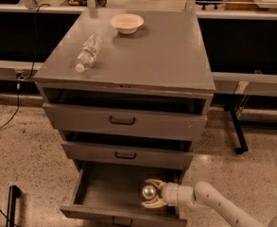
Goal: Place orange can into bottom drawer
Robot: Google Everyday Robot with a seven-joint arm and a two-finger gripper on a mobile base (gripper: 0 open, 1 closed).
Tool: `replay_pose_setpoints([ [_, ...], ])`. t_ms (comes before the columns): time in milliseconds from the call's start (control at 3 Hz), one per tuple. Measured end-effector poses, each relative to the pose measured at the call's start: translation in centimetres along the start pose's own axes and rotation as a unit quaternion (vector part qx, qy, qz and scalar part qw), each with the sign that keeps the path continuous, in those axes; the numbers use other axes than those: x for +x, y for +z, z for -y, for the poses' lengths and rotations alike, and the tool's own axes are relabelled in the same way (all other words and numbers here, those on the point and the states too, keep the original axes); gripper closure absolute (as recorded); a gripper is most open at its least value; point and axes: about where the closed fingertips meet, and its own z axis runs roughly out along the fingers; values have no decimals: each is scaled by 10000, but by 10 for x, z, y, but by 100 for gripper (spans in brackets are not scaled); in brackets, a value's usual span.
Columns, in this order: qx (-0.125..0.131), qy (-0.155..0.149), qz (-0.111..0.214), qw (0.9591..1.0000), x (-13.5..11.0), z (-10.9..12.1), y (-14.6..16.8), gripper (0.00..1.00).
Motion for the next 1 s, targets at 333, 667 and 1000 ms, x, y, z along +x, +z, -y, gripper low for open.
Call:
replay_pose_setpoints([
  [333,-10,2,6,10000,0,-1,1,0],
  [667,-10,2,6,10000,0,-1,1,0],
  [1000,-98,-8,113,9999,-3,-5,1,0],
])
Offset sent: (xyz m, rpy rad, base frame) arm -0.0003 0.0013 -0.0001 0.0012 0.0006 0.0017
